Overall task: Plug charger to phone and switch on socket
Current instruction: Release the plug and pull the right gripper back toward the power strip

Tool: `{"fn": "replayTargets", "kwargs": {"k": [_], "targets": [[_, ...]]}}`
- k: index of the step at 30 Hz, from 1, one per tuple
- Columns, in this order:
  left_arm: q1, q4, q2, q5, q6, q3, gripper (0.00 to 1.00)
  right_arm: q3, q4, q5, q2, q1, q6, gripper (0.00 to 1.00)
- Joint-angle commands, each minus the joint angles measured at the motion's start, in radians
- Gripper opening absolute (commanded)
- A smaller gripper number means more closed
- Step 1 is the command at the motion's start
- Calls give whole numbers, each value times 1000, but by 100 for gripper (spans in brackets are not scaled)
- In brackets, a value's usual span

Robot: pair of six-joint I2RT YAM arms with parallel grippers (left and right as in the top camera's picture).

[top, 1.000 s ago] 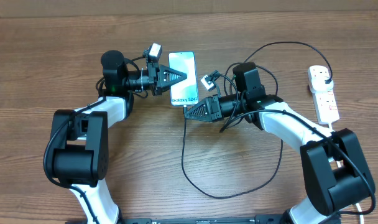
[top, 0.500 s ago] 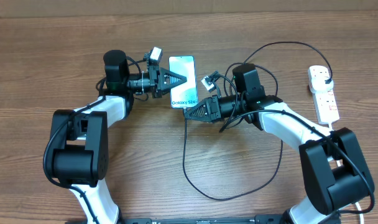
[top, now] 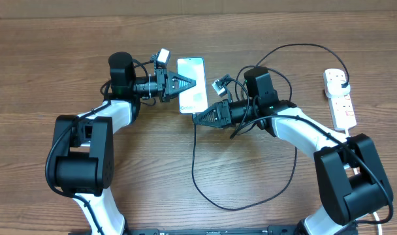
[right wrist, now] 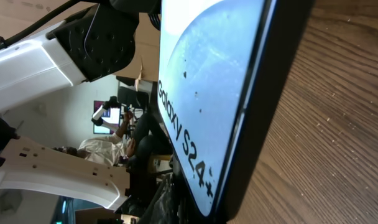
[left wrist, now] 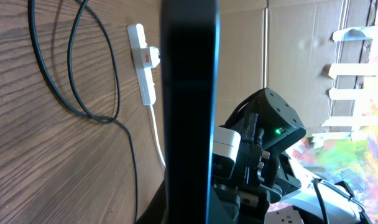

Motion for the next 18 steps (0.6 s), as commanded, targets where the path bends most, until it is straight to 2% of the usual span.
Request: {"fn": "replayTargets", "kwargs": {"k": [1, 2, 3, 6, 8, 13, 18], "targets": [[-29, 1, 9, 112, 35, 6, 4, 8, 29, 65, -1, -11, 1, 4], [-29, 1, 9, 111, 35, 6, 4, 8, 29, 62, -1, -10, 0, 4], [-27, 1, 9, 98, 35, 6, 5, 8, 30, 37, -1, -10, -14, 21], [-21, 1, 9, 60, 35, 6, 4, 8, 23, -41, -3, -16, -86, 36], [-9, 1, 9, 43, 42, 6, 4, 8, -6, -69, -14, -32, -129, 57], [26, 1, 9, 33, 49, 6, 4, 8, -247, -29, -103, -115, -337, 66], [28, -4, 9, 0, 73, 6, 5, 8, -467, 163, -219, -175, -451, 70]]}}
